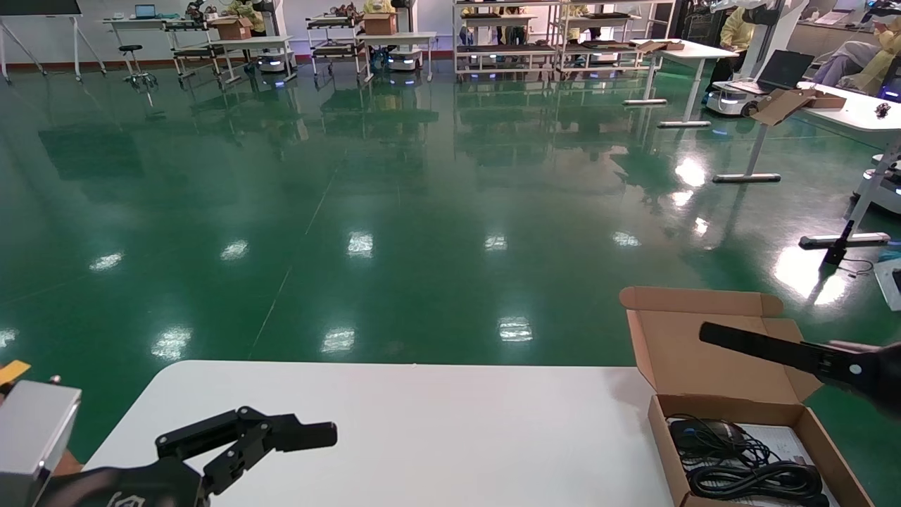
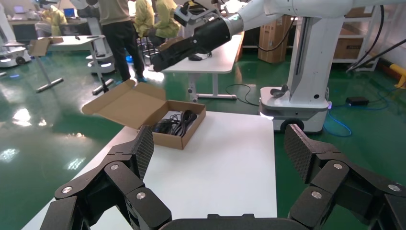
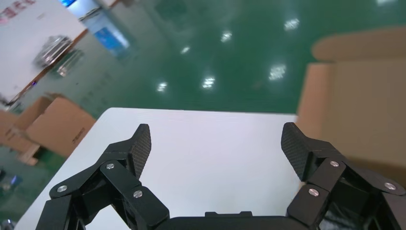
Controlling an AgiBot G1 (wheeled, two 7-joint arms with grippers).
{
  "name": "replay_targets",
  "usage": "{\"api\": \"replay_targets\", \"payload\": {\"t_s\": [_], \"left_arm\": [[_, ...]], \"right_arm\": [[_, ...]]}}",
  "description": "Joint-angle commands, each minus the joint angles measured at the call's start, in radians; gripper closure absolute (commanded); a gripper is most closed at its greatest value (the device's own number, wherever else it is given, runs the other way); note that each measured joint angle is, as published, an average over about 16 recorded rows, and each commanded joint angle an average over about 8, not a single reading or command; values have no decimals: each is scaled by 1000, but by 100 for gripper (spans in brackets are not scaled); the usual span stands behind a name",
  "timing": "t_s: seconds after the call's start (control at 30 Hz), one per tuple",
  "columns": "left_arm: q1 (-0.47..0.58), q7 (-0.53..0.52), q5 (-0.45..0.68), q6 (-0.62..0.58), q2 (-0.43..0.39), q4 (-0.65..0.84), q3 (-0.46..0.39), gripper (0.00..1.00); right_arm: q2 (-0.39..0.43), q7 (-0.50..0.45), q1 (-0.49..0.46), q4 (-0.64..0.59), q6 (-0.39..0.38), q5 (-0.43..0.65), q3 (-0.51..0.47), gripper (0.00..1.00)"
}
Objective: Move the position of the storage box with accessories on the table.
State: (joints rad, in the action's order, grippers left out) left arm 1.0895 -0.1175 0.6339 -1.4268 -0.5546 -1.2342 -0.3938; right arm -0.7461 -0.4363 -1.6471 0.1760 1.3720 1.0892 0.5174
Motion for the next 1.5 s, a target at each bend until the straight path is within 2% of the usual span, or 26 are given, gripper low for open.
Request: {"api": "replay_targets", "payload": {"t_s": [0.03,1.5], "left_arm": [[0,0,0,0,0,0,0,0],[0,0,0,0,0,0,0,0]], "right_arm": [[4,7,15,30,4,-10,-7,0],[111,205,473,915,102,-296,-196,0]]}}
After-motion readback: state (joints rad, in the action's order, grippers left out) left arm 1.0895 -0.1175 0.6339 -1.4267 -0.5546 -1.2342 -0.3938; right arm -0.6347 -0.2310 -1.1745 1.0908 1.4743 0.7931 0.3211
